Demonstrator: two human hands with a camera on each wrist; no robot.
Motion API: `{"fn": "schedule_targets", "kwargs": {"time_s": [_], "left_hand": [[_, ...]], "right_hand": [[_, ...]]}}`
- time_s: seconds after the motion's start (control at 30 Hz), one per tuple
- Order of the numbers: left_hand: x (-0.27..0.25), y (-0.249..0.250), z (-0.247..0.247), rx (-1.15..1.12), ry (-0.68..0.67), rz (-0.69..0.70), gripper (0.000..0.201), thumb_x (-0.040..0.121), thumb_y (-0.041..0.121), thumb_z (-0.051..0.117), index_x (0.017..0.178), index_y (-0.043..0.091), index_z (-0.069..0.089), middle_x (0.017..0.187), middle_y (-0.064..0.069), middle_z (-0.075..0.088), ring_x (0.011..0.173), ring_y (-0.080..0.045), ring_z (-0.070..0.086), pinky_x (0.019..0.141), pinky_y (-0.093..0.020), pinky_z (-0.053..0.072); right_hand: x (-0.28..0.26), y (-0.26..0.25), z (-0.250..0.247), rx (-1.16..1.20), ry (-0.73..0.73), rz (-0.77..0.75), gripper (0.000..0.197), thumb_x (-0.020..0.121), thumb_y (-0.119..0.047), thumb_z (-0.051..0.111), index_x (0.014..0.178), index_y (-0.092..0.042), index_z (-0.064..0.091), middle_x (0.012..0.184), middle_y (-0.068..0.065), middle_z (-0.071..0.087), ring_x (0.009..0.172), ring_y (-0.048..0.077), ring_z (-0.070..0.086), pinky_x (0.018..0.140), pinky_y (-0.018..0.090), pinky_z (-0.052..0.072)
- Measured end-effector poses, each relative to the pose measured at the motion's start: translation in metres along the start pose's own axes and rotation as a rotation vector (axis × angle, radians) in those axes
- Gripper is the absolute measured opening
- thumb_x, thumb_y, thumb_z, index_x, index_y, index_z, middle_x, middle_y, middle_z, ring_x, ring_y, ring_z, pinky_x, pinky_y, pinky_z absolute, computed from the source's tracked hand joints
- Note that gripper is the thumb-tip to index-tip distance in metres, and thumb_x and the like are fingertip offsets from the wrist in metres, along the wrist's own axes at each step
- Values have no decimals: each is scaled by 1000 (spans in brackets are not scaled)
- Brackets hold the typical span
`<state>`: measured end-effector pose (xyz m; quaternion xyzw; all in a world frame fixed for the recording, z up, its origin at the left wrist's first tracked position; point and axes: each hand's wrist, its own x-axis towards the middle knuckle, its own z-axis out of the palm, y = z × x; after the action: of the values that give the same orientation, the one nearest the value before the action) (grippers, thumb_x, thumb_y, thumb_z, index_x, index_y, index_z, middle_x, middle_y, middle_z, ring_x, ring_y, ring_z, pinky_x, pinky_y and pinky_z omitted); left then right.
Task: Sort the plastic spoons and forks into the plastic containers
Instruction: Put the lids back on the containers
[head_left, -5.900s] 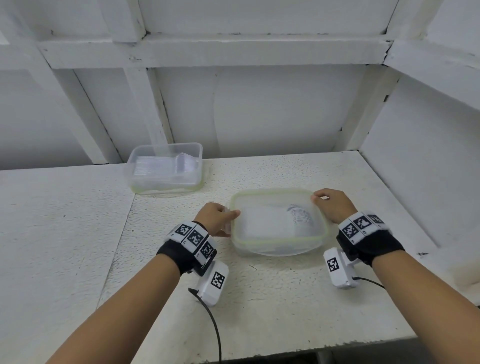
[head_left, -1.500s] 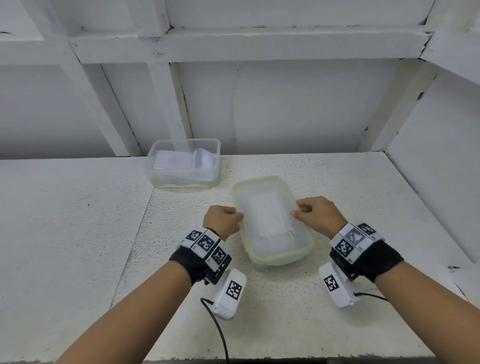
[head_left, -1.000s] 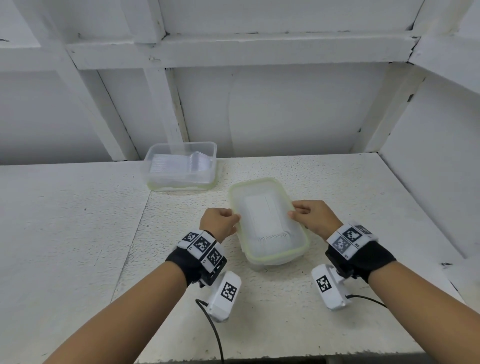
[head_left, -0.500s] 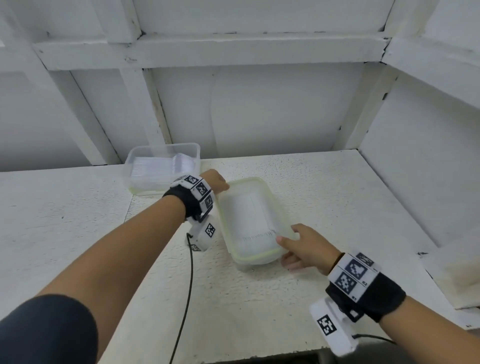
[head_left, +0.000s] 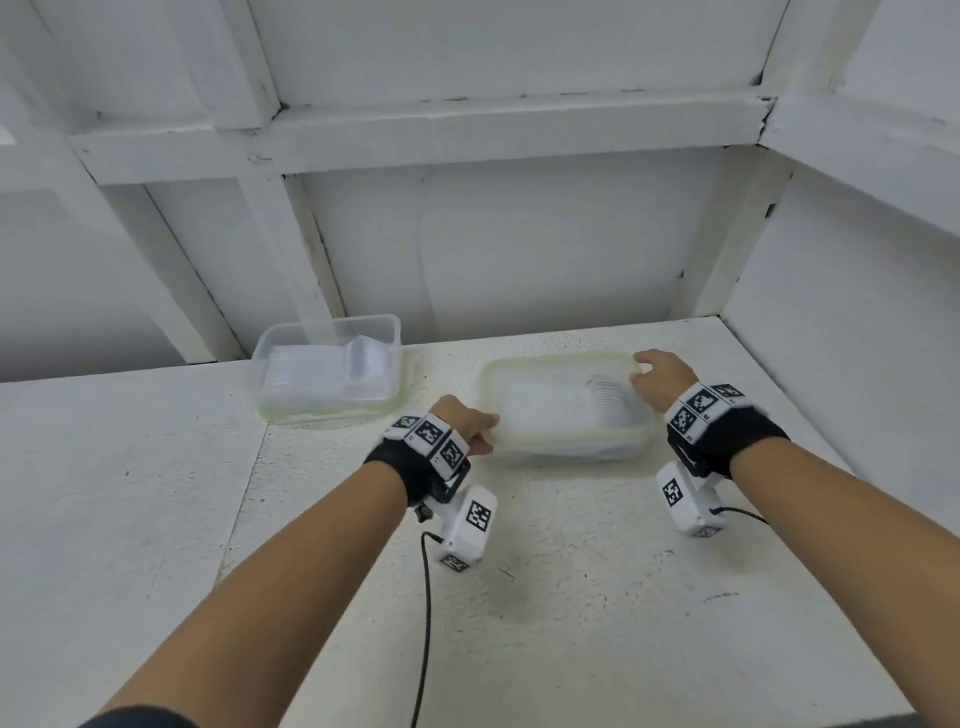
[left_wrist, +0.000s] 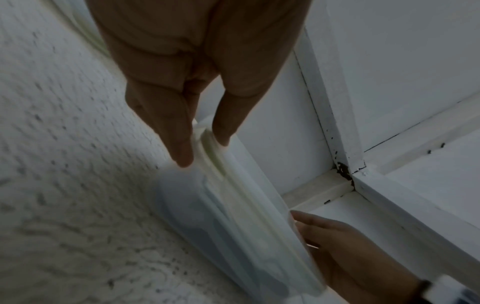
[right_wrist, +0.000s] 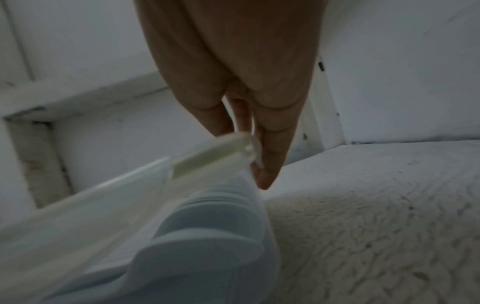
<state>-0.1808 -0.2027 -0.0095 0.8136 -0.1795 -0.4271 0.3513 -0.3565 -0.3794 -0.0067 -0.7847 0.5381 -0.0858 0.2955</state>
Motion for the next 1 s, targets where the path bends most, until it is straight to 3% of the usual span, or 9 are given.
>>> {"fn": "schedule_targets", "kwargs": {"time_s": [0.07,0.23,0.33,0.47,0.6,0.73,0.83,0.9,1.0], "left_hand": [[2,-2,4,-25,13,30,28,84,17,69,63,2,57,35,0,56,34,-8,56,43,-15,50],[4,-11,-1,-69,-66,94,23,86,20,66,79,-1,59,70,-11,63,68,-22,62,80,-39,56],[2,-11,-28,210,-50,157,29,93,26,55,104,1,62,90,-8,64,78,-21,61,74,-34,53],[13,-12,-102,431,196,268,22,95,25,45,91,9,60,91,-11,61,82,-26,59,79,-36,53],[29,-26,-189,384,414,205,19,95,19,45,89,7,58,89,-13,57,79,-24,52,79,-34,48],[44,-45,-239,392,504,80,18,92,13,45,82,4,57,82,-16,55,80,-28,52,69,-29,38],[58,-64,-251,333,492,4,27,91,11,47,110,-6,58,112,-24,59,107,-35,55,88,-37,43],[71,-76,-251,254,416,-8,13,92,7,47,95,3,60,105,-17,59,109,-34,55,96,-38,43],[85,-87,-244,-41,409,28,32,93,1,45,66,18,43,94,-12,51,84,-27,54,94,-39,47]], "right_hand": [[8,5,2,-12,-9,-1,42,92,-7,49,134,-4,45,142,13,44,128,30,43,104,31,32],[9,-11,-5,-197,-124,26,45,94,-13,48,137,-2,39,142,16,42,124,34,46,86,29,44],[4,-47,-10,-427,-201,-10,48,96,-23,46,136,2,38,141,18,43,128,30,44,101,32,38],[-1,-117,9,-418,-235,-262,51,97,-28,45,140,-3,35,144,14,40,130,29,41,103,34,34],[-6,-195,62,-314,-319,-363,42,97,-28,44,132,-5,48,139,14,46,128,31,42,103,34,34],[-2,-234,123,-171,-325,-291,32,94,-37,43,98,-9,58,108,12,62,98,29,58,86,33,46],[-5,-244,147,-92,-299,-202,36,97,-26,40,121,-1,53,119,18,56,112,30,53,87,32,41],[-6,-246,157,-78,-298,-168,38,97,-17,41,129,3,47,132,20,50,122,33,47,95,33,39],[-7,-247,166,-82,-281,-158,31,96,-10,41,121,5,51,131,21,50,118,34,50,92,35,41]]}}
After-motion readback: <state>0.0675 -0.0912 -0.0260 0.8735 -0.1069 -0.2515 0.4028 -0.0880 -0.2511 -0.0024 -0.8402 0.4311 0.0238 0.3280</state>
